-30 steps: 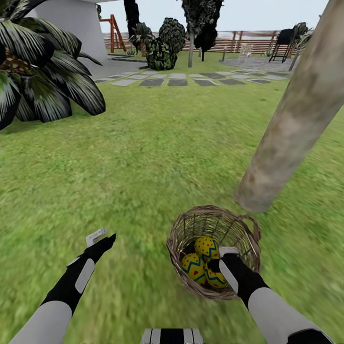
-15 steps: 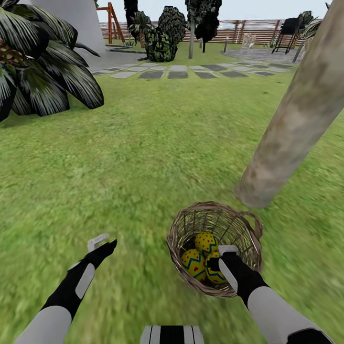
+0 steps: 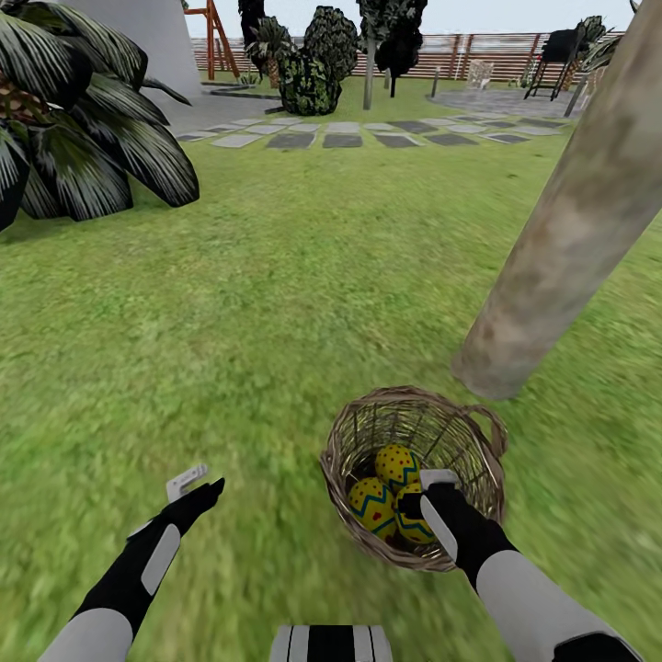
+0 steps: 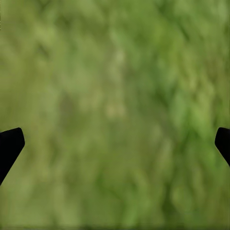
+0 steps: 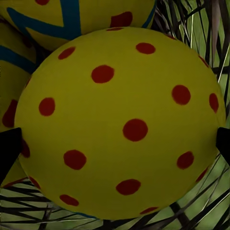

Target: Take the three Easter eggs out of the wicker basket on the lawn in the garden, then place them on the lawn next to a single tree (choose any tree) so that all three eggs are next to the same tree and none are left in the basket.

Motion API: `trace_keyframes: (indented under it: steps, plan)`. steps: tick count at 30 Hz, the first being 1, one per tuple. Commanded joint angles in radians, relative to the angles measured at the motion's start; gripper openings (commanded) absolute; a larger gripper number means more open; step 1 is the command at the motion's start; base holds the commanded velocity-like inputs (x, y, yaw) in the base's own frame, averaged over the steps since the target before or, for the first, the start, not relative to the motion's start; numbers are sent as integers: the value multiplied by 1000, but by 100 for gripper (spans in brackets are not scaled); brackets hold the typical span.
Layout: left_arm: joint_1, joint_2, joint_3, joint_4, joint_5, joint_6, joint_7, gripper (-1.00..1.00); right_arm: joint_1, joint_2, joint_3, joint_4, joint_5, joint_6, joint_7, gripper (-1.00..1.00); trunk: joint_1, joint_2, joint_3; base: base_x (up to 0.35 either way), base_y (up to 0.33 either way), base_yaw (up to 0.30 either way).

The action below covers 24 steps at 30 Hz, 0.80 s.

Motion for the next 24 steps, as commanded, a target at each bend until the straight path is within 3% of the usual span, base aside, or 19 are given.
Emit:
trace_keyframes:
  steps: [1, 8, 9, 24]
  plan:
    - [0, 0, 3, -1, 8, 7, -4, 100, 0, -1, 6, 25, -28, 2, -9, 100, 0, 0, -1, 0, 0, 0]
    - [0, 1, 3, -2, 10, 7, -4, 100, 0, -1, 6, 25, -27, 2, -9, 100, 0, 0, -1, 0, 0, 0]
    - [0, 2, 3, -2, 10, 7, -4, 100, 0, 0, 6, 25, -27, 2, -10, -100, 0, 0, -1, 0, 0, 0]
    - [0, 2, 4, 0, 10, 6, -4, 100, 0, -1, 7, 25, -27, 2, -10, -100, 0, 0, 3, 0, 0, 0]
